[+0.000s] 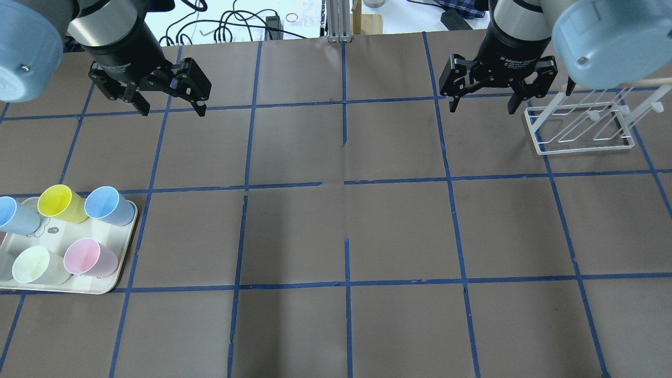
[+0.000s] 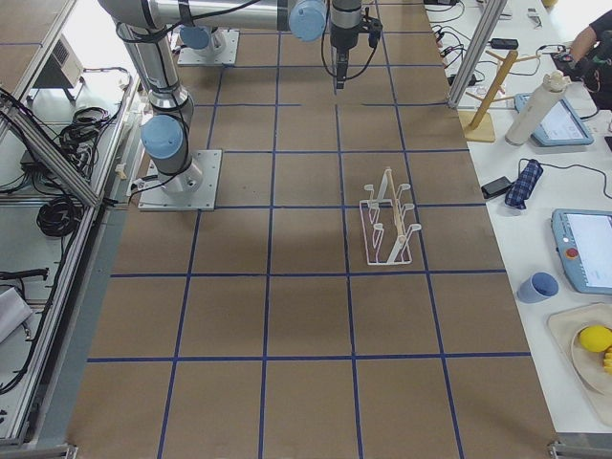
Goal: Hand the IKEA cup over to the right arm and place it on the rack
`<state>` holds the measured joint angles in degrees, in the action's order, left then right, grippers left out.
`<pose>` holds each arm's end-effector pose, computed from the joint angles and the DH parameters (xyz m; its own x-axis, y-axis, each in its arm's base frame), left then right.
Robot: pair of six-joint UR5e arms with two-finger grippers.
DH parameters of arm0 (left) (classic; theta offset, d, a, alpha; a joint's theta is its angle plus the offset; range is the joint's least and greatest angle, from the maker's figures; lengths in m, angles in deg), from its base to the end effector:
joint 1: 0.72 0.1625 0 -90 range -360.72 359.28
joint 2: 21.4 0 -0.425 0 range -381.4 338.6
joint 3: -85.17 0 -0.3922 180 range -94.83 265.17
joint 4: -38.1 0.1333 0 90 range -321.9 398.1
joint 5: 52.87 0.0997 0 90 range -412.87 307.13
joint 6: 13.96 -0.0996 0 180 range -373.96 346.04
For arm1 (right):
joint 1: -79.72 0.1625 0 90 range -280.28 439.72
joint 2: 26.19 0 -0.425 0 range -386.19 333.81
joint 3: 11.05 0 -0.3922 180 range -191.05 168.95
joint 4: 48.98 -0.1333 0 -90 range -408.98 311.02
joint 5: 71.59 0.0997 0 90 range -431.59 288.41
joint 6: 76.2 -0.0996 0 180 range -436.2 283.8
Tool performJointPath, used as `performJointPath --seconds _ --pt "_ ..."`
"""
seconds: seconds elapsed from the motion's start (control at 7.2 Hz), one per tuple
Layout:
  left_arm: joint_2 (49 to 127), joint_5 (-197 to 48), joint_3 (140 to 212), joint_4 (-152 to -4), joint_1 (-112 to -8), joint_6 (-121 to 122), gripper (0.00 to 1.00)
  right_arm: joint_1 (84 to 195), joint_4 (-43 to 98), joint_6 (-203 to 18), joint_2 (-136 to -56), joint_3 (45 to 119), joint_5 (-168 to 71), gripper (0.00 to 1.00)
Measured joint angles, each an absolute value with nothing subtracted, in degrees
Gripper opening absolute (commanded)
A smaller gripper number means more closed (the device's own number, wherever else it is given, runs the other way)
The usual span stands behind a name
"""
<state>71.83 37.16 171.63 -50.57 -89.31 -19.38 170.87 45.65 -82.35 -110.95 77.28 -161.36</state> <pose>-0.1204 -0.5218 0.4922 -0.9976 0.0699 -0.0032 0.0699 0.9971 -0.0284 0.1443 -0.5290 0.4636 -0.9962 0.0871 -0.0060 0.0872 0.9960 -0.0180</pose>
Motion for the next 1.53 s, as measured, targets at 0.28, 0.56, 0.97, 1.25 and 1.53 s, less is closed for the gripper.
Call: performJointPath --seconds 0.28,0.56,0.97,1.25,1.53 --pt "71.8 36.9 171.9 -50.6 -89.0 -19.6 1.0 170.9 45.7 -81.7 -110.8 77.1 -161.4 1.0" --pt "71.7 36.8 172.0 -51.1 -88.4 -21.8 1.0 170.9 45.5 -81.3 -110.8 77.0 -161.4 1.0" --pt "72.2 36.8 172.6 -51.5 -86.6 -24.7 1.0 170.9 45.3 -81.2 -110.8 76.9 -161.4 1.0" --pt "72.6 36.5 173.7 -51.1 -82.4 -30.2 1.0 170.9 45.2 -81.2 -110.9 76.9 -161.4 1.0" --pt "73.3 35.3 174.5 -50.9 -76.9 -38.6 1.0 170.9 45.1 -81.2 -111.0 76.9 -161.5 1.0"
